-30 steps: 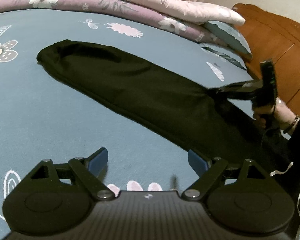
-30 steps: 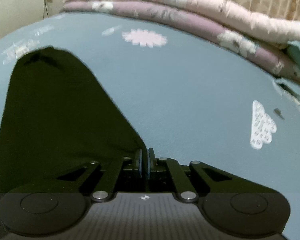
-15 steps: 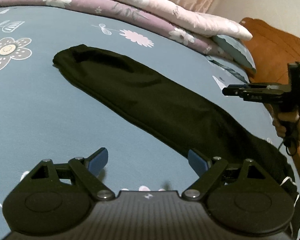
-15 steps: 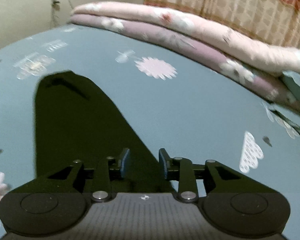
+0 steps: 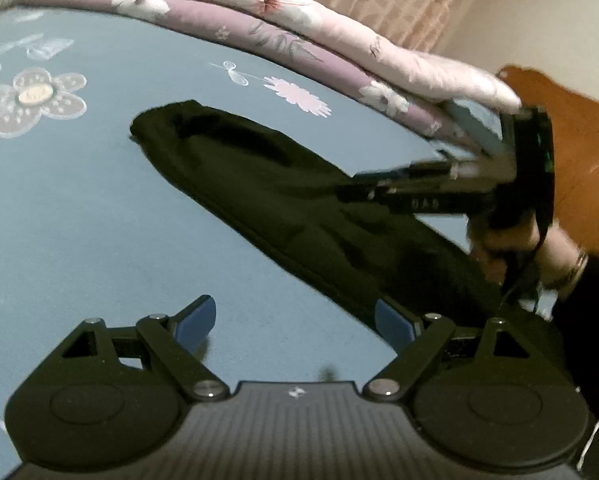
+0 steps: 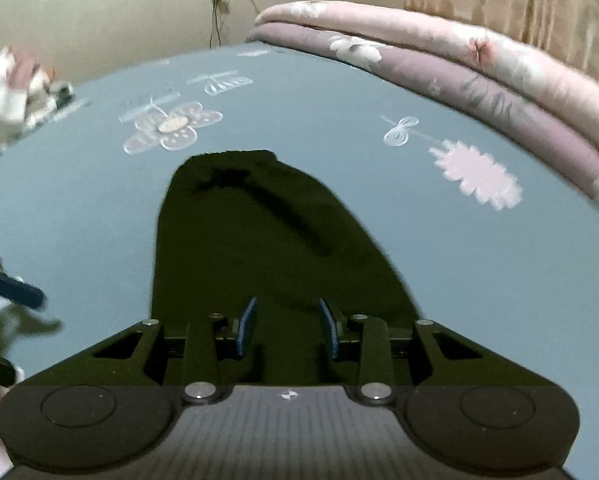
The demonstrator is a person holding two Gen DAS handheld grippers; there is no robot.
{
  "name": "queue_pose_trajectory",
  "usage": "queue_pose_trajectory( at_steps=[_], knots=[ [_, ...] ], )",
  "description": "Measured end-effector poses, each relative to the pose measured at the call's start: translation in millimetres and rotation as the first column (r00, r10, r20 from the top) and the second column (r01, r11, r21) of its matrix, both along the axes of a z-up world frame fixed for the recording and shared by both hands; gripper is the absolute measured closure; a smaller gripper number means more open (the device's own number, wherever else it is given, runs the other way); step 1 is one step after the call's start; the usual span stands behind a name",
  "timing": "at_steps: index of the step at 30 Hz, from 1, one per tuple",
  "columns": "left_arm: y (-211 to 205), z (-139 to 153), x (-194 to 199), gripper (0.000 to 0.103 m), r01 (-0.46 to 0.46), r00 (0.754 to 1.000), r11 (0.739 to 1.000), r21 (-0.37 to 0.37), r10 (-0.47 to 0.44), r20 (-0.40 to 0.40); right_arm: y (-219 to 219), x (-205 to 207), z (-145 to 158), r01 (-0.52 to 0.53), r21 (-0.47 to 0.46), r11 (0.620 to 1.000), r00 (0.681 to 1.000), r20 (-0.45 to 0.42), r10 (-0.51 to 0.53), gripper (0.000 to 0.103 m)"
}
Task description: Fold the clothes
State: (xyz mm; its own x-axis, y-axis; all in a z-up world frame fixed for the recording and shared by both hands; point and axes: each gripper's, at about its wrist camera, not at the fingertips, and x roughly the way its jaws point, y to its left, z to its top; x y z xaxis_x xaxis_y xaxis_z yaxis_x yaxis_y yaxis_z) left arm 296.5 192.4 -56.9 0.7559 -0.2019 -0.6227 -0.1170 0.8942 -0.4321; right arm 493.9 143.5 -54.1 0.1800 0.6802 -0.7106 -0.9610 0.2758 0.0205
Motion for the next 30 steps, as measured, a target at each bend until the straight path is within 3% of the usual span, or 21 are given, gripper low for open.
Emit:
queue_pose_trajectory(
  at_steps=[2, 5, 9, 17, 24, 27, 30],
  knots=[
    [2, -2, 4, 0.018, 0.026, 1.000, 0.999, -0.024, -0.025, 0.018, -6, 1, -4, 0.013, 0.007, 1.000, 0.999, -0.038, -0.013, 0.065],
    [13, -2, 7, 0.018, -0.020, 0.997, 0.998, -0.052, 0.024, 0.072, -9, 9, -1, 0.032, -0.019, 0.999, 0.995, -0.098, -0.034, 0.065],
    [40, 0, 20, 0.018, -0.204, 0.977, 0.969, -0.138, 0.211, 0.034, 3, 33, 17, 0.060, -0.078, 0.995, 0.986, -0.151, -0.072, 0.065],
    [108, 13, 83, 0.023, -0.308, 0.951, 0.931, -0.193, 0.308, -0.034, 89, 87, 36, 0.024, -0.043, 0.999, 0.987, -0.155, -0.030, 0.061],
    [135, -13, 121, 0.031, -0.341, 0.937, 0.919, -0.197, 0.316, -0.148, 163, 107, 5, -0.084, -0.111, 0.990, 0.984, -0.163, 0.065, 0.060],
    [141, -23, 127, 0.032, -0.362, 0.929, 0.910, -0.203, 0.335, -0.157, 181, 107, -10, -0.150, -0.159, 0.976, 0.978, -0.169, 0.122, 0.060],
    [139, -24, 133, 0.033, -0.352, 0.934, 0.917, -0.191, 0.329, -0.138, 191, 103, -21, -0.215, -0.194, 0.957, 0.966, -0.187, 0.179, 0.059]
  ],
)
